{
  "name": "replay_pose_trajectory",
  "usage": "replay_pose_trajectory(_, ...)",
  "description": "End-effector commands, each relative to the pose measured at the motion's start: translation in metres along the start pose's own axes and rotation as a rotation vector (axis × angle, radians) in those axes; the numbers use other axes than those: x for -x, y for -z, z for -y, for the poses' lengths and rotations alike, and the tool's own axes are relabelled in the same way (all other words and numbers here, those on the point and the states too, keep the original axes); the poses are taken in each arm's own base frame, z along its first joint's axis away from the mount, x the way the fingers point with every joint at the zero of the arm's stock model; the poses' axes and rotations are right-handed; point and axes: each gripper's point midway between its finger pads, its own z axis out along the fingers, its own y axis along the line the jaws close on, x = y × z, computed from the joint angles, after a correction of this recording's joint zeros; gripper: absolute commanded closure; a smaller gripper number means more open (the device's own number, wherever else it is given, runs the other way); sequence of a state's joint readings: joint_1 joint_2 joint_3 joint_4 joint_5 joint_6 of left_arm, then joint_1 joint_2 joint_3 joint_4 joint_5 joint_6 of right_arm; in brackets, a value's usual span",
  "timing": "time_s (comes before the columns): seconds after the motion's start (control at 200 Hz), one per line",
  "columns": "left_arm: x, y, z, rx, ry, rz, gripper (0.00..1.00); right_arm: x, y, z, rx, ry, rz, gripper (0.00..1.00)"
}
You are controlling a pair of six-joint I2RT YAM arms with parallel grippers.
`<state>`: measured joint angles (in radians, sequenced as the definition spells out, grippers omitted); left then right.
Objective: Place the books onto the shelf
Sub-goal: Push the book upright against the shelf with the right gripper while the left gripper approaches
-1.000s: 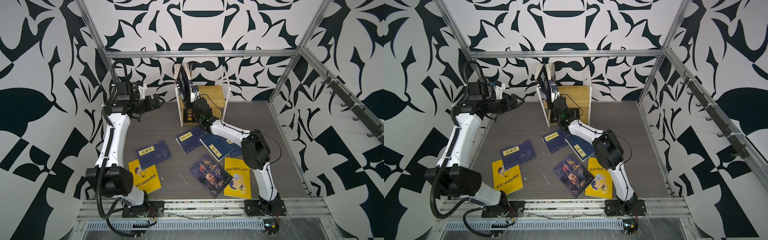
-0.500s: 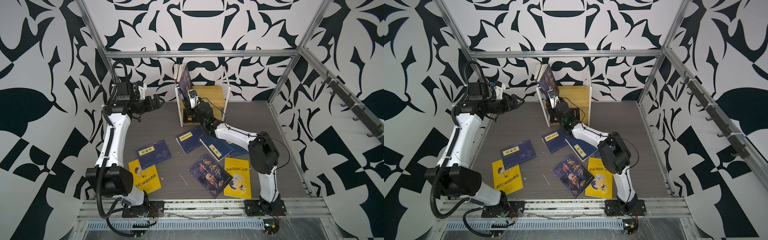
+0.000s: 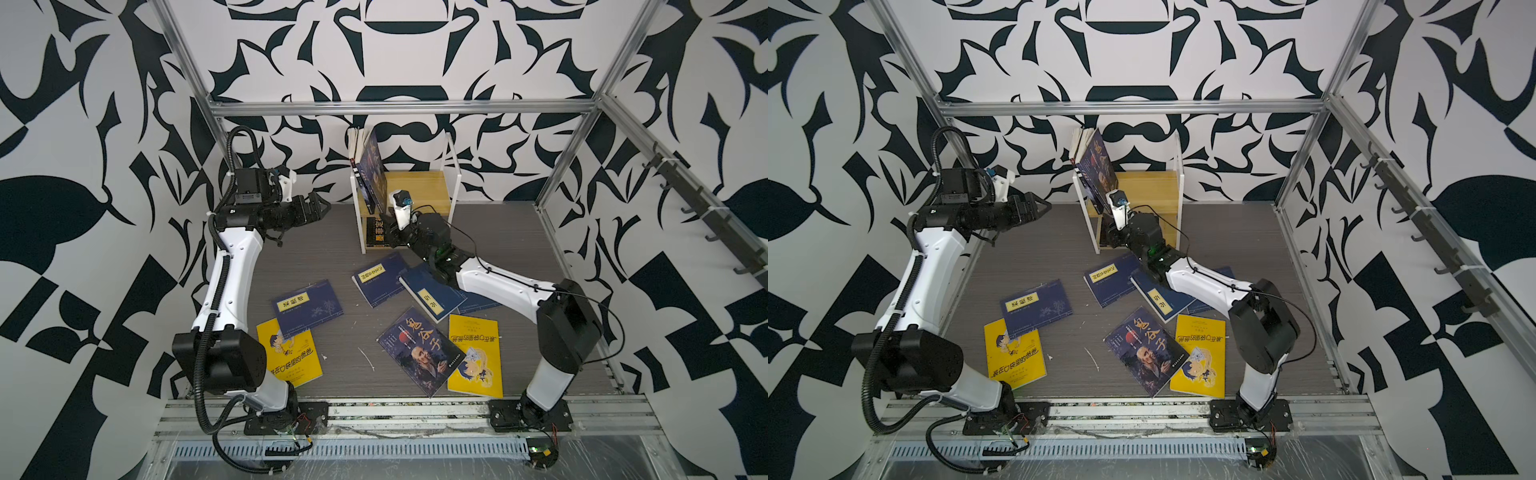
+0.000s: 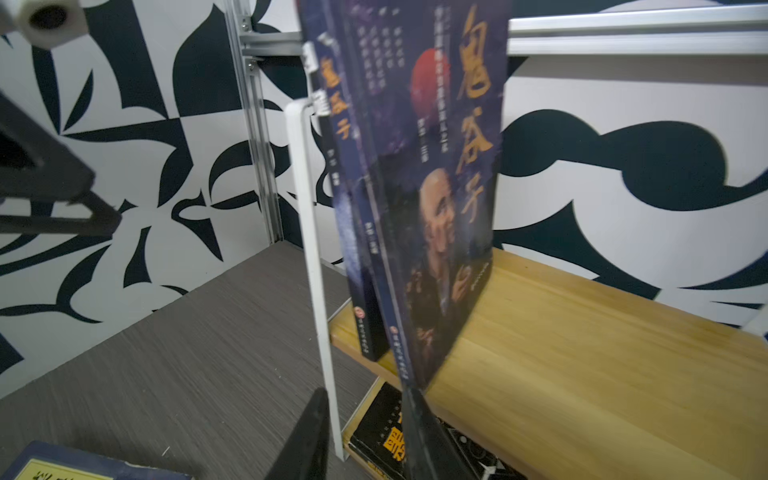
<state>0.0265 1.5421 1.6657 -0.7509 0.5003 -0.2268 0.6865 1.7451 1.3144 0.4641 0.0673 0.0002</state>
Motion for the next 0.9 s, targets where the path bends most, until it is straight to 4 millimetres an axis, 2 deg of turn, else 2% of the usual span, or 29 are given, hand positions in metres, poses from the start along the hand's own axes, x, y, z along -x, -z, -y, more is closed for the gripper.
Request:
replay_pose_trajectory(0.0, -0.004, -0.003, 0.014, -0.079, -0.043, -0.024, 0.00, 0.019, 0.006, 0.023, -0.030, -0.066, 0.012, 0.82)
replay_pose_trajectory(0.16, -0.003, -0.001, 0.026, -0.088, -0.116, -0.034, 0.05, 0.009, -0.016, 0.060, -0.144, -0.075, -0.051, 1.00)
replay_pose_trajectory(0.295, -0.007, 0.001, 0.027, -0.083, -0.157, -0.040, 0.14, 0.007, -0.039, 0.079, -0.182, -0.109, -0.049, 1.00)
replay_pose_trajectory(0.415, -0.012, 0.002, 0.028, -0.081, -0.191, -0.047, 0.44, -0.003, -0.063, 0.080, -0.165, -0.116, -0.088, 1.00)
replay_pose_trajectory(0.48, -0.012, 0.003, 0.030, -0.083, -0.212, -0.043, 0.71, -0.005, -0.073, 0.079, -0.153, -0.119, -0.091, 1.00)
replay_pose_trajectory(0.53, -0.010, 0.005, 0.033, -0.087, -0.235, -0.037, 0.96, -0.008, -0.079, 0.080, -0.151, -0.131, -0.089, 1.00)
replay_pose_trajectory(0.545, -0.015, 0.005, 0.034, -0.087, -0.231, -0.055, 1.00, -0.008, -0.081, 0.079, -0.147, -0.136, -0.090, 1.00)
replay_pose_trajectory(0.79, -0.020, 0.005, 0.066, -0.103, -0.385, -0.085, 1.00, -0.026, -0.105, 0.073, -0.095, -0.202, -0.102, 1.00)
replay_pose_trajectory(0.895, -0.018, 0.000, 0.071, -0.097, -0.387, -0.084, 1.00, -0.031, -0.112, 0.070, -0.076, -0.223, -0.109, 1.00)
